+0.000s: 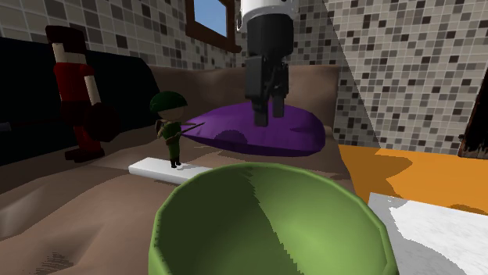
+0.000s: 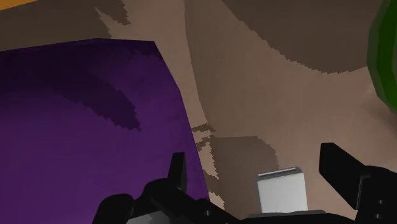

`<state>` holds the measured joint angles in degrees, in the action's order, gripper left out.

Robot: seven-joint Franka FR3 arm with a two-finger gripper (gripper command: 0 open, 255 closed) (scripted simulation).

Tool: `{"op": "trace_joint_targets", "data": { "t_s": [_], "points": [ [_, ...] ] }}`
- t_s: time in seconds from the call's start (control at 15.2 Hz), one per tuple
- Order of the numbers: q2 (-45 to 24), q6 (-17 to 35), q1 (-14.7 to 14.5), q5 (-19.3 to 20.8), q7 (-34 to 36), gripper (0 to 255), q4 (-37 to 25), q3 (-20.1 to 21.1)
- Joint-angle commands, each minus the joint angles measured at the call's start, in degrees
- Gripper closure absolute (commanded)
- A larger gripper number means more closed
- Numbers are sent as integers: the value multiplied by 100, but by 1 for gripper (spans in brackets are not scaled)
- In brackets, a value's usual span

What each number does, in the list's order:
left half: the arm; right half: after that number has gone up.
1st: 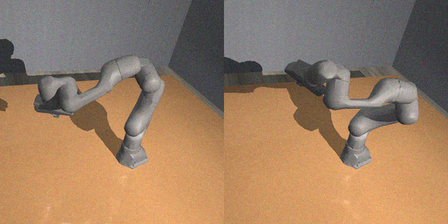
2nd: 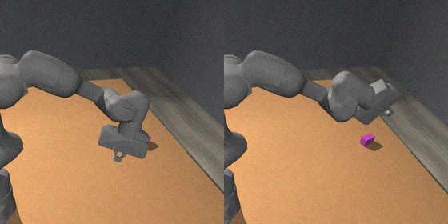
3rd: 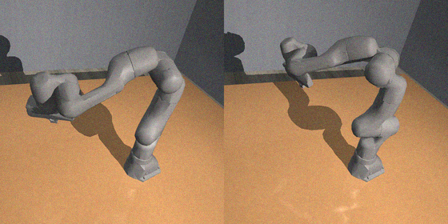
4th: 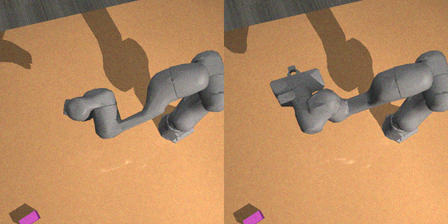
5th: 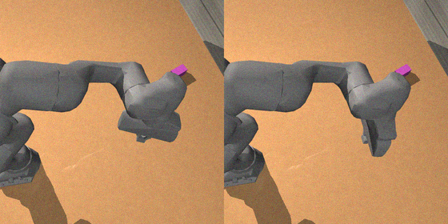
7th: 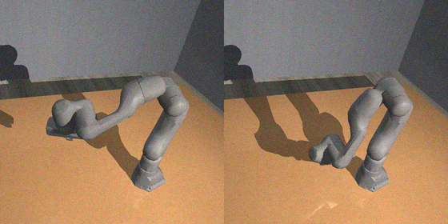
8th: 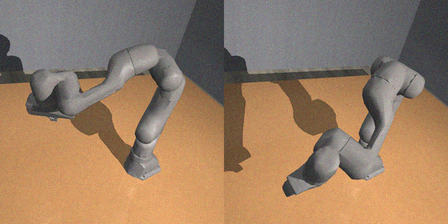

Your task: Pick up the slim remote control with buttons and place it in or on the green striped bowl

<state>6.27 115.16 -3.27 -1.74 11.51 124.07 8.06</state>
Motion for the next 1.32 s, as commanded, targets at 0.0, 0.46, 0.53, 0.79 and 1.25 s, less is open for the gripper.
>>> {"op": "trace_joint_targets", "data": {
  "t_s": [0.0,0.46,0.53,0.79,1.25],
  "points": [
    [-401,183,-25,60,133,0,-282,52],
    [-1875,565,-169,367,558,0,-1567,122],
    [-2089,589,-199,414,613,0,-1784,121],
    [-2905,608,-327,577,795,0,-2682,94],
    [-3155,1042,-345,627,827,0,-2496,67]
  ]
}}
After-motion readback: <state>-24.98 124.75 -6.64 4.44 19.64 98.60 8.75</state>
